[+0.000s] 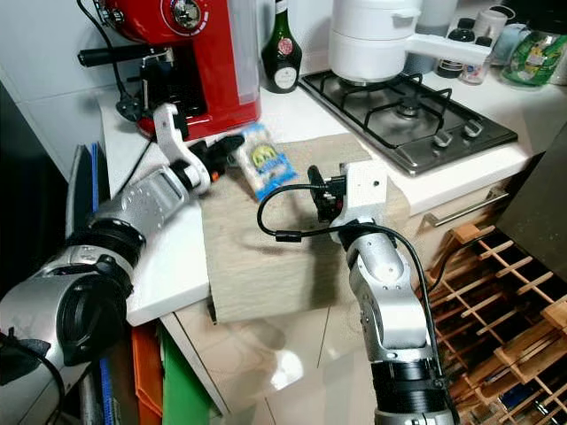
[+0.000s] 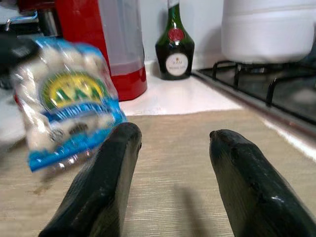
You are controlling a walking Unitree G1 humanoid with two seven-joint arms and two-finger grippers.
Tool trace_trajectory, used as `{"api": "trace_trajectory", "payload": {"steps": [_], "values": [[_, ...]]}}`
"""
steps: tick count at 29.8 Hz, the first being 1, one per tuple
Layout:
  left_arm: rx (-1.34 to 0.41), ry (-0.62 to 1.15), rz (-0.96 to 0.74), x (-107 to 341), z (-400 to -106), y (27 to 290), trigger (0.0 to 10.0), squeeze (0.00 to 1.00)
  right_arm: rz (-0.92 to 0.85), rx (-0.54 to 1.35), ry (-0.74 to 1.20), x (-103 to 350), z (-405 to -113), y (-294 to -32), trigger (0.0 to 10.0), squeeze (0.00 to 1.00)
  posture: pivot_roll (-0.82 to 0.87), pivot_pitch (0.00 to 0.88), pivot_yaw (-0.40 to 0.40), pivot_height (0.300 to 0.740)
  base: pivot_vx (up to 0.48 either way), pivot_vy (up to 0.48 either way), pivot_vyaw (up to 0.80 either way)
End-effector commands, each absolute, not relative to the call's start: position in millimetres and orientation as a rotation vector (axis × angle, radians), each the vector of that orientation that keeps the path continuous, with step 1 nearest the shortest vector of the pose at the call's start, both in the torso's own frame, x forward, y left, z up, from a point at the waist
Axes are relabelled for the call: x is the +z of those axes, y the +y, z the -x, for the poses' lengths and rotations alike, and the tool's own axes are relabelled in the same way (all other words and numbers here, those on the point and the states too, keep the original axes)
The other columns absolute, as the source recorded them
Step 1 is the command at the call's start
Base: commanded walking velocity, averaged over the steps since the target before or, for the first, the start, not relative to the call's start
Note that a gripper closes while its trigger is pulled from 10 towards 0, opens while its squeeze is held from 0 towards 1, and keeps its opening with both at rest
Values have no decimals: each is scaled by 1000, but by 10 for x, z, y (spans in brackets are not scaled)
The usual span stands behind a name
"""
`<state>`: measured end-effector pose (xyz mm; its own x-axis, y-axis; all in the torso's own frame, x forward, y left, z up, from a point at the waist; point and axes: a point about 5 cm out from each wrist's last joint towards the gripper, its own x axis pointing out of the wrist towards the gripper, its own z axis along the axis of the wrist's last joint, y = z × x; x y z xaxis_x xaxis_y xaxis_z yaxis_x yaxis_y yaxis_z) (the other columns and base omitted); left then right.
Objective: Restocking fridge
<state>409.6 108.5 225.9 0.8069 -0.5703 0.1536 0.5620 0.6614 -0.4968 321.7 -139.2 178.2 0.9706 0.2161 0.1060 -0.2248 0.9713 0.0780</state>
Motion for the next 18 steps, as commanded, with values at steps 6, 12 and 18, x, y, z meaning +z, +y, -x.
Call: {"api": "trace_trajectory", "payload": {"steps": [6,12,18], "values": [[-779,-116,407,2560,-4020,1104,0,0,-256,351,-14,1866,-3366,-1440,10000,0,-166,0,48,740,0,0,0],[-839,-183,287,2701,-3932,1184,0,0,-329,475,16,1980,-3458,-1452,10000,1000,-158,0,42,740,0,0,0],[-840,-224,171,2826,-3901,1352,0,0,-362,732,-5,2344,-3449,-1577,10000,1000,-146,0,32,740,0,0,0]]}}
